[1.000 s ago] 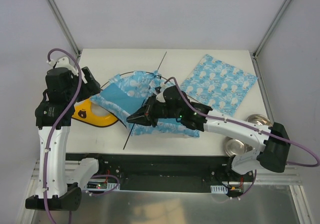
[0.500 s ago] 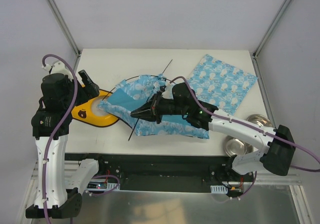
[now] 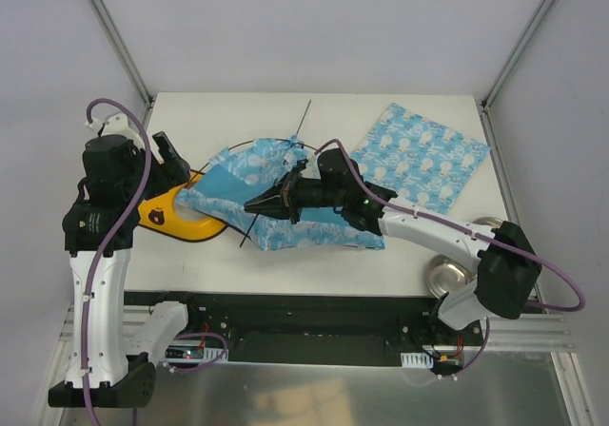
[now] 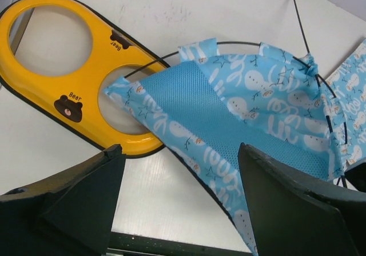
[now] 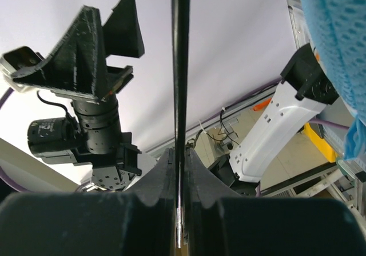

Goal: Set up the pet tent

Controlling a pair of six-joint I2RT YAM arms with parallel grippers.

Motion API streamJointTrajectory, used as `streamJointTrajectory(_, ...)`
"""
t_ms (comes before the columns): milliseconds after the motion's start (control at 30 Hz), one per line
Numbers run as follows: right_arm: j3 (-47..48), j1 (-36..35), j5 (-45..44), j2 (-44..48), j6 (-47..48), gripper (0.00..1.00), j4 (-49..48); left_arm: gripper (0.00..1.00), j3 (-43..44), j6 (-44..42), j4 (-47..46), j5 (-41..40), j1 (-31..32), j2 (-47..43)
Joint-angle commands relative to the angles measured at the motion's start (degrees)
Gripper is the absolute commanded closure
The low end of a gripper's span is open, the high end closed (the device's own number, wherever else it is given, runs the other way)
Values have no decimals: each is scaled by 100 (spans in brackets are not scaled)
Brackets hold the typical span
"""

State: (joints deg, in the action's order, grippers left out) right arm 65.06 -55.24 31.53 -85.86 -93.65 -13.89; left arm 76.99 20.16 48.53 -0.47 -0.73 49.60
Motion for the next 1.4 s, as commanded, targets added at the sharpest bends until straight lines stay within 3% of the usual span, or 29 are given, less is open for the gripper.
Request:
streamJointTrajectory(0, 524, 277, 336, -193, -286, 100, -369, 18, 202, -100, -46, -23, 20, 93)
streamJointTrajectory(667, 1413, 1261, 1066, -1073, 4, 100, -184, 18, 404, -223, -511, 591, 20, 647)
streamJointTrajectory(900, 1598, 1464, 943, -932, 487, 100, 0, 20, -60, -416, -836, 1609, 29, 498)
streamJointTrajectory(1133, 1501, 1543, 688, -906, 400, 100, -657, 24, -1429, -190, -2565, 3657, 56, -55)
streamJointTrajectory(1367, 1527, 1613, 407, -1020, 31, 100, -1309, 17, -2776, 795, -4684, 3958, 626, -398)
